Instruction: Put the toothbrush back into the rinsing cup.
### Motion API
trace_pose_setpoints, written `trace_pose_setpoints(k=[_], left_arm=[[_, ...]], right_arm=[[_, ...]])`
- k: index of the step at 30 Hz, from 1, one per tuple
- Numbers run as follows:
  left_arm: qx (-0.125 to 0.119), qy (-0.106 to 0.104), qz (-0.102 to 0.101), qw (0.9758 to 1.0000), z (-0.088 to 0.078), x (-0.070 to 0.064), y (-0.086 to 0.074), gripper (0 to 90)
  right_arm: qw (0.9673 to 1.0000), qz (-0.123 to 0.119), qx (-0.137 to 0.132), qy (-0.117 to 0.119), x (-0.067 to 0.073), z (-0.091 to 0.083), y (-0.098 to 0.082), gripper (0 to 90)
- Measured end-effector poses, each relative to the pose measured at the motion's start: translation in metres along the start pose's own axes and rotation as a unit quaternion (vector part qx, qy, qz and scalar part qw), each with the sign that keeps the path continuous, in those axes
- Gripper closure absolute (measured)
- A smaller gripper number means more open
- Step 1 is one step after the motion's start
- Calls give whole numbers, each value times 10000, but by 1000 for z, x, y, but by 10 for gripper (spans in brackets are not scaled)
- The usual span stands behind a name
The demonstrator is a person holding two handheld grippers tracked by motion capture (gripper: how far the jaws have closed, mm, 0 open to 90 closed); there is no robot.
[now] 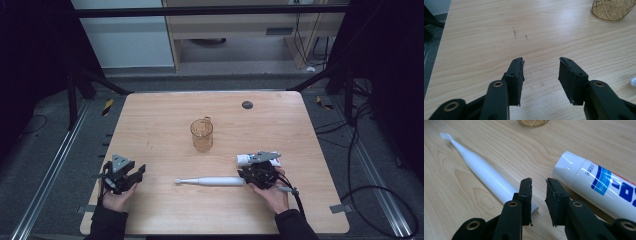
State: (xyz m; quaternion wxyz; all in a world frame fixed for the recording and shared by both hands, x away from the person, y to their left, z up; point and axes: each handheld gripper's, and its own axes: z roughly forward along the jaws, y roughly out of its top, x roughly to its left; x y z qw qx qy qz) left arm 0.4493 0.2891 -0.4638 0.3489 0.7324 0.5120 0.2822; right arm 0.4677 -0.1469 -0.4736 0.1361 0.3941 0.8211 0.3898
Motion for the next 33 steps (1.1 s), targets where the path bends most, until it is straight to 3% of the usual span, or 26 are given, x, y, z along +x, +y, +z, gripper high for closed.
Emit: trace_pose_setpoints(k=[33], left_arm=[[52,-27,-9,10000,1,0,0,576]], right_arm=[[9996,60,257,131,2,4,-5,870]])
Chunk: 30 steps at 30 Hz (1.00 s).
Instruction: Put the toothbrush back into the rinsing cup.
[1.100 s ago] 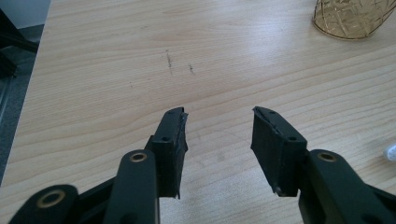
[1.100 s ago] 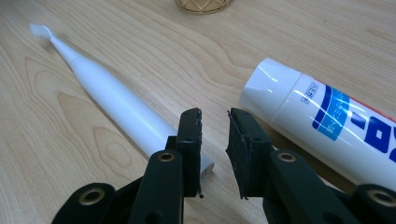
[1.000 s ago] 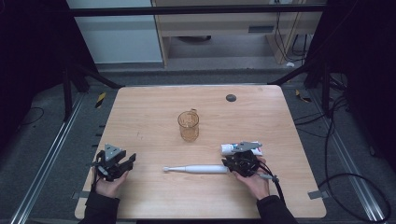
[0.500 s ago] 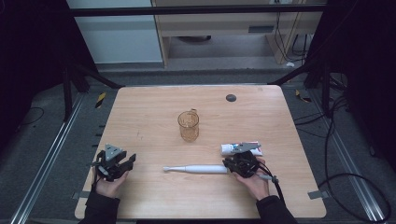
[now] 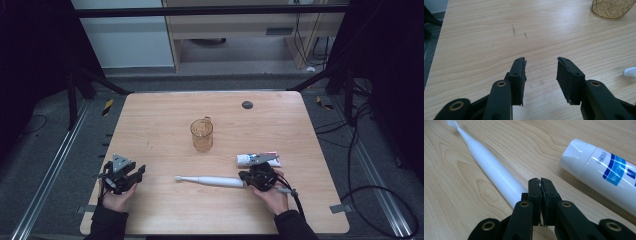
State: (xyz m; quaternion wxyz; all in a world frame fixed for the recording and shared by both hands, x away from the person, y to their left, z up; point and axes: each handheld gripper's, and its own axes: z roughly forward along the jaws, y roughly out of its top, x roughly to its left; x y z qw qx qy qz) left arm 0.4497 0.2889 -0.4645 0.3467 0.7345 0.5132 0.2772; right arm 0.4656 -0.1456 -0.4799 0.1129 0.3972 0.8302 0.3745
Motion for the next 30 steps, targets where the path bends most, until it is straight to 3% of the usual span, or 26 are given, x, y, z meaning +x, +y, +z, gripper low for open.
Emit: trace_pose_setpoints(k=[30], left_arm=[[-19,-22,4,10000,-1,-1,0,582]], right_arm=[[9996,-115,144,221,14,1,-5,871]])
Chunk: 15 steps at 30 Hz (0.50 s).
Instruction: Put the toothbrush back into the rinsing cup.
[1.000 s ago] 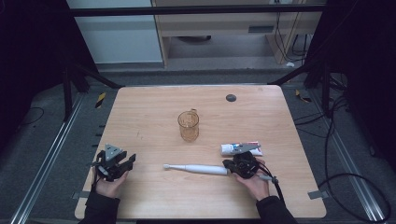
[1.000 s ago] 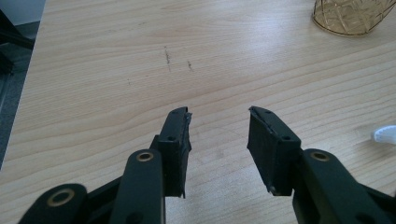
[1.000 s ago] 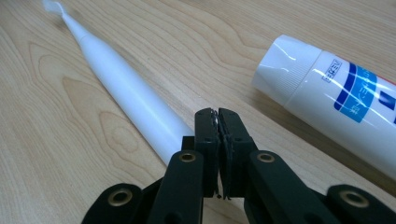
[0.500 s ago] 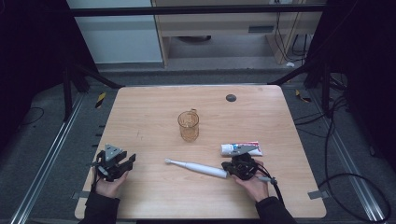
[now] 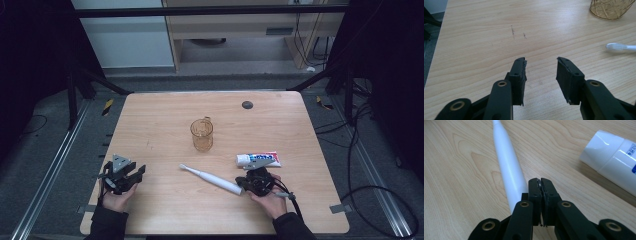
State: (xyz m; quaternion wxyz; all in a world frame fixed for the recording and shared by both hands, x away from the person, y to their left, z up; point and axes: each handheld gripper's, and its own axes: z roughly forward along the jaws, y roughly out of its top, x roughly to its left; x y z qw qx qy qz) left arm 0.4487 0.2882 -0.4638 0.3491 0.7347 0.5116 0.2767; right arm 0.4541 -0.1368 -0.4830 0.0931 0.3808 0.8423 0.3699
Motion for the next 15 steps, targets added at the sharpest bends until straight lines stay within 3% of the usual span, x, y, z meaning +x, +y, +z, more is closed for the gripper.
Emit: trace_pose_setpoints(k=[15], left_arm=[[-6,-4,-7,10000,0,0,0,584]], right_arm=[[9999,-61,42,102,9,3,-1,869]])
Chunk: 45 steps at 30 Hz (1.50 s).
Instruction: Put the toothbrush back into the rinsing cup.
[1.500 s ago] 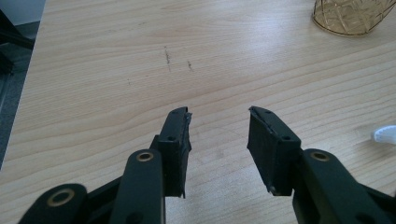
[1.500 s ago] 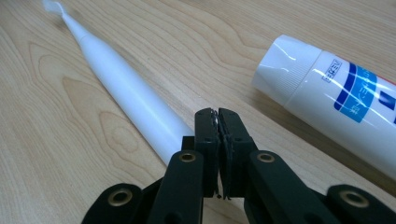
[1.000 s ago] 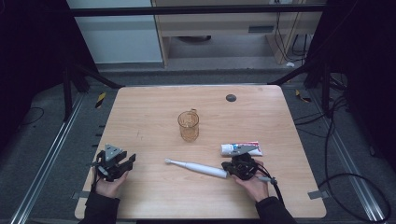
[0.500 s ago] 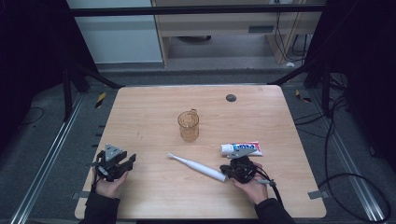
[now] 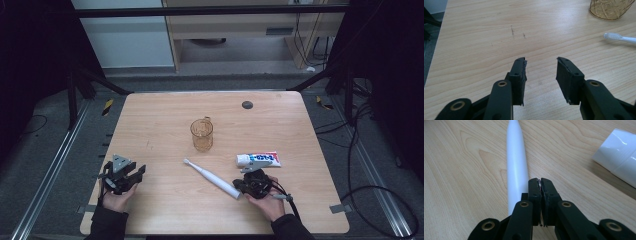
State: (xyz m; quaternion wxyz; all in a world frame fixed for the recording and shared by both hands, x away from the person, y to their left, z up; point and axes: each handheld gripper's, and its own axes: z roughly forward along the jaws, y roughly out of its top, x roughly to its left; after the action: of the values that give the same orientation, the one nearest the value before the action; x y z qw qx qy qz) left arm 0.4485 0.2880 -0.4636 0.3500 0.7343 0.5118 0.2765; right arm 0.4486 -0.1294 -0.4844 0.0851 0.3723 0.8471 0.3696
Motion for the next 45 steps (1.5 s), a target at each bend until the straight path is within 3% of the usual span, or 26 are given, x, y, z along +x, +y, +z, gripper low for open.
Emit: trace_pose_setpoints(k=[45], left_arm=[[17,-52,-10,10000,0,0,0,595]], right_arm=[[9993,-235,62,286,20,7,1,865]])
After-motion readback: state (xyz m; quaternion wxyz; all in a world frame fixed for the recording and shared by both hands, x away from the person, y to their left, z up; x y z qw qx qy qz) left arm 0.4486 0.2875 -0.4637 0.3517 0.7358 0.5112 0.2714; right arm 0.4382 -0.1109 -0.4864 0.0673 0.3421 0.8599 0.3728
